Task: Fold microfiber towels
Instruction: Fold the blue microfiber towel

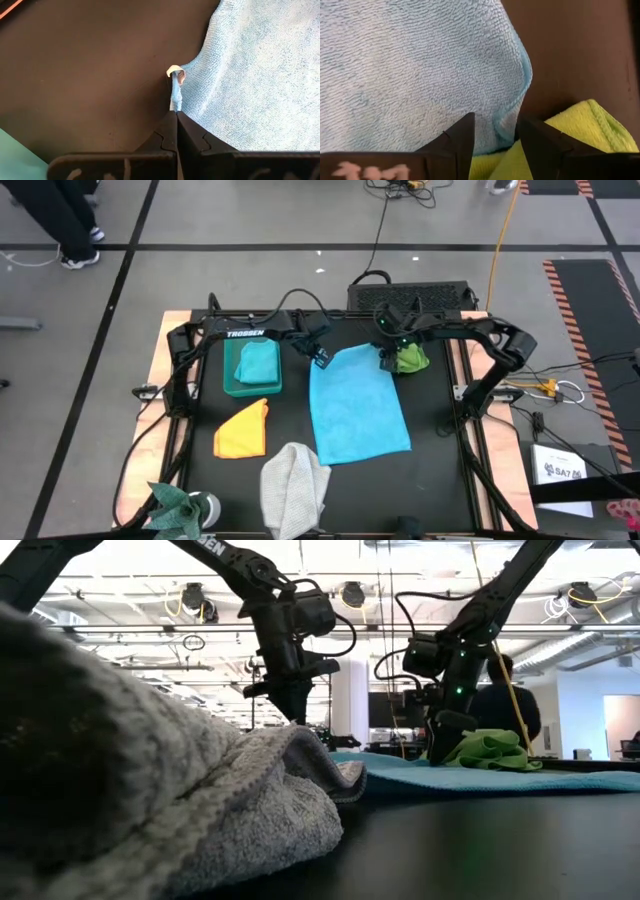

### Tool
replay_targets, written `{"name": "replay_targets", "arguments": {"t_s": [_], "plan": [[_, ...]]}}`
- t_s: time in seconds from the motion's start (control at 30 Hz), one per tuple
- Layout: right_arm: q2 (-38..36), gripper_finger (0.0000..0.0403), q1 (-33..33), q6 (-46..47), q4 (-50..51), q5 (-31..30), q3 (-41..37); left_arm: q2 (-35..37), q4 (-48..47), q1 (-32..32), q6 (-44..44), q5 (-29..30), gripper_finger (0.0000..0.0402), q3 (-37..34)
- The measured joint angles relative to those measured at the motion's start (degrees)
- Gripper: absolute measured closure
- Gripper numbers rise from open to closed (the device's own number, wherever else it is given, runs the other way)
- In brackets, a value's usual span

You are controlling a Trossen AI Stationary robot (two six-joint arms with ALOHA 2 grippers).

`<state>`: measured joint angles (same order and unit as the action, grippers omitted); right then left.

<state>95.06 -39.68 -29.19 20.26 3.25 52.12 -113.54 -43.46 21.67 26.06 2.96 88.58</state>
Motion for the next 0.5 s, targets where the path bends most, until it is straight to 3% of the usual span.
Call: {"name": "replay_targets", "arguments": {"t_s": [0.5], "plan": [[0.07,0.0257,-0.01,-0.17,0.15,-0.06,3.76,0.0,0.02,-0.09,-0.26,-0.39,0.04,0.0]]}}
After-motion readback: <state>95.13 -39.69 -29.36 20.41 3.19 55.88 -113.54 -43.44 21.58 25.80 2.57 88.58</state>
